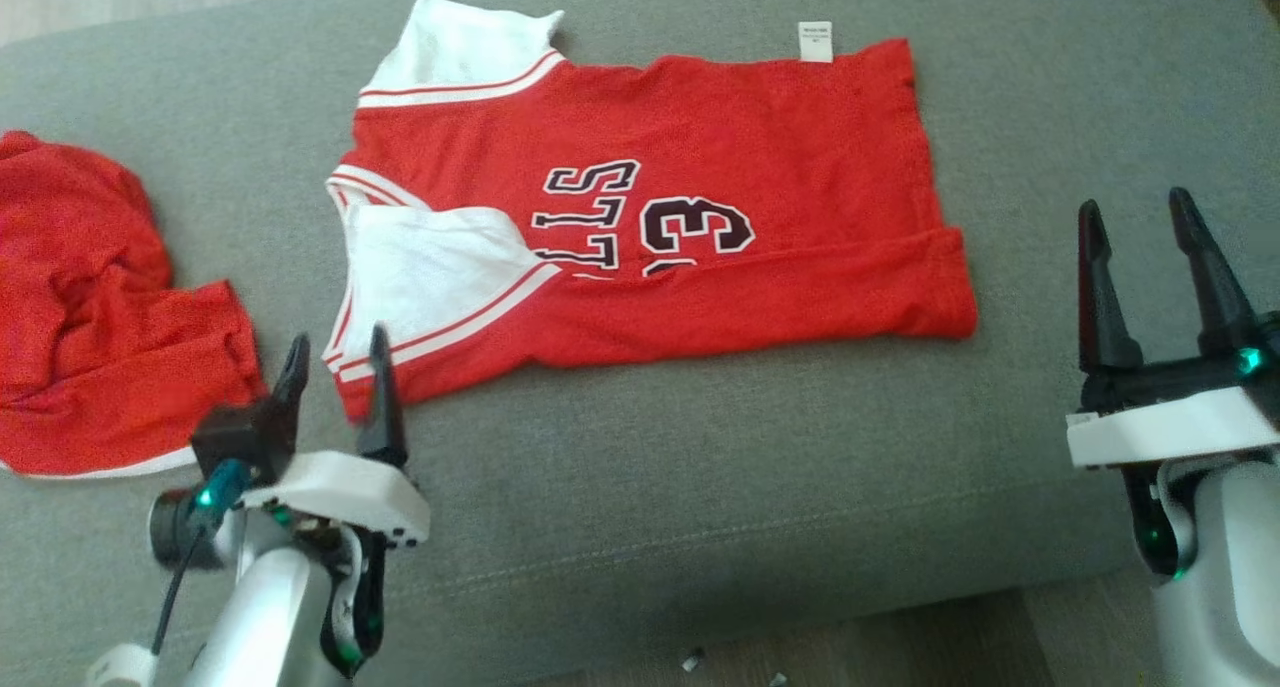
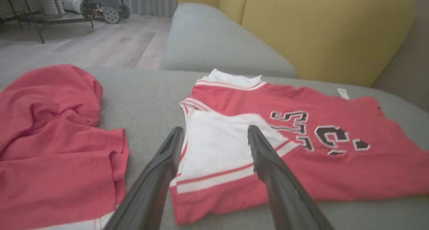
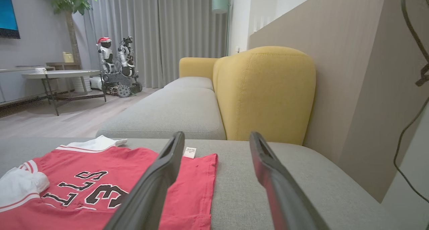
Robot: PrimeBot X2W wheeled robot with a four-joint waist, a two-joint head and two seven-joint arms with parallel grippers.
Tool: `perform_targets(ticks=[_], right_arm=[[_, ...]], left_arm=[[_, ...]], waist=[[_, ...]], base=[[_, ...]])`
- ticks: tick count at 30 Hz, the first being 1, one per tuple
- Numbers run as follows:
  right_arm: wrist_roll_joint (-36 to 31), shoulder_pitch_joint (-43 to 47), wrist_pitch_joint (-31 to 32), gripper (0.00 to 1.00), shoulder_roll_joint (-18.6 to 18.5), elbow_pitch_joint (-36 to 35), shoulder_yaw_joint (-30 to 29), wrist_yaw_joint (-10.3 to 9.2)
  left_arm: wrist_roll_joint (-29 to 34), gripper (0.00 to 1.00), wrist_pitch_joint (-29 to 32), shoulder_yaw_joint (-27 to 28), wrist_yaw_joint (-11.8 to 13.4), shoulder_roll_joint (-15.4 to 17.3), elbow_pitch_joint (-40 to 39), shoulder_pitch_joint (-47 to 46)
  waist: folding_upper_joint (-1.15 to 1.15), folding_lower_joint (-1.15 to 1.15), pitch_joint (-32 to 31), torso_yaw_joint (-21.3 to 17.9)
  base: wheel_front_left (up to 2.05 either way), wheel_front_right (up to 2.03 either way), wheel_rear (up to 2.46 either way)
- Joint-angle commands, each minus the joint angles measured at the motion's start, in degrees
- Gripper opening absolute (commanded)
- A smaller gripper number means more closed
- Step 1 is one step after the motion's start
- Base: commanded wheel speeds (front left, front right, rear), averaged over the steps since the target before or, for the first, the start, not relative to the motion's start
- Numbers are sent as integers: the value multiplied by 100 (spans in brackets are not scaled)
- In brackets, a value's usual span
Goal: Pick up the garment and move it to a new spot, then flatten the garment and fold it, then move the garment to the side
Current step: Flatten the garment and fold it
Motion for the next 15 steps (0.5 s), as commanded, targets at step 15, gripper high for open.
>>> perform_targets(ticks=[15], right_arm=[[5, -9, 42, 100, 78, -409, 216, 35]], left_arm=[[-5, 100, 178, 356, 248, 86, 2076, -1010]], waist=[[0, 0, 307, -361]], base=[[0, 0, 0]])
